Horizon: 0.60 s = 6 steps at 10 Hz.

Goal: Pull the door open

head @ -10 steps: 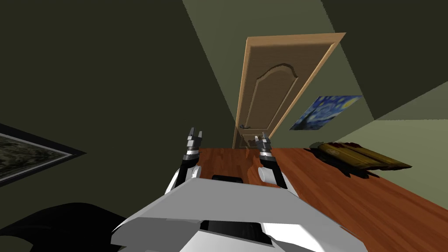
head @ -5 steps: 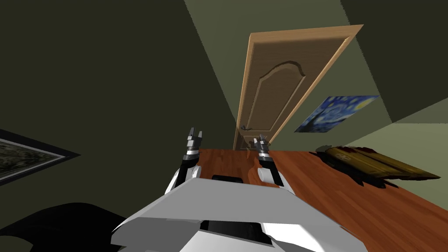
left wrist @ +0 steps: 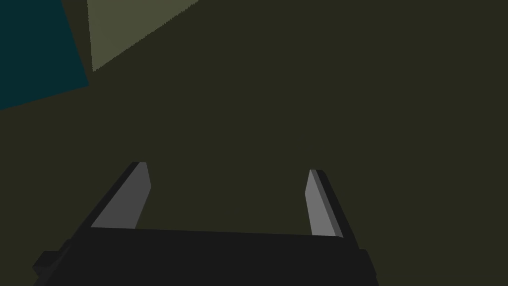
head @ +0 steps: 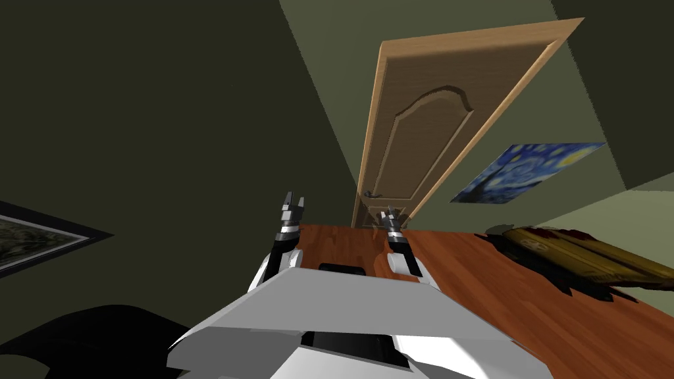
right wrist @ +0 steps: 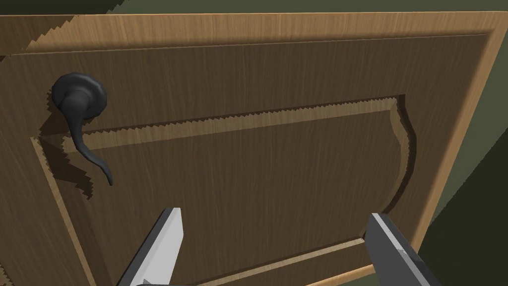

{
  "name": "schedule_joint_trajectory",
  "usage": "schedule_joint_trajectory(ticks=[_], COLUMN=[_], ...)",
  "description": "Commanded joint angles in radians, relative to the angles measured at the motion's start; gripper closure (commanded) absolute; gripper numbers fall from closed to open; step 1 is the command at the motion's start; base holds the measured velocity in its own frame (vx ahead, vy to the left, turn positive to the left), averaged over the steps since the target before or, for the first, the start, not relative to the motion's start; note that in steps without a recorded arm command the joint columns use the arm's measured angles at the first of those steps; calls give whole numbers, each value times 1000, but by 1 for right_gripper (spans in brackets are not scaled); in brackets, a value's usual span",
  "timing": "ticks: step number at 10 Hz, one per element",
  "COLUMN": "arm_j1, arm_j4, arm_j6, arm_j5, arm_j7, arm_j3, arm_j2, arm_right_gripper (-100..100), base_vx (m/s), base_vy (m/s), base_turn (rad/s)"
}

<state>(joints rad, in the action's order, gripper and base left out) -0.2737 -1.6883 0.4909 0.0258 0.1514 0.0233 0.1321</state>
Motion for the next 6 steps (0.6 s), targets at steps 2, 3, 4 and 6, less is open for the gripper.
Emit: schedule_joint_trajectory(ticks=[2,3,4,6], arm_j1=[22,34,44,55], arm_j4=[90,126,156,197], arm_j6=[13,19,25,32], arm_j5=[0,-1,-1,-1], arm_j7=[-1,-2,-2,-3], arm_j3=[9,12,16,19], arm_j2=[18,25,31,37], arm_right_gripper=[-100,-100,-100,-100], base_vx=[97,101,87,65], base_vy=[-43,-42,-37,-17], base_turn=[71,87,38,41])
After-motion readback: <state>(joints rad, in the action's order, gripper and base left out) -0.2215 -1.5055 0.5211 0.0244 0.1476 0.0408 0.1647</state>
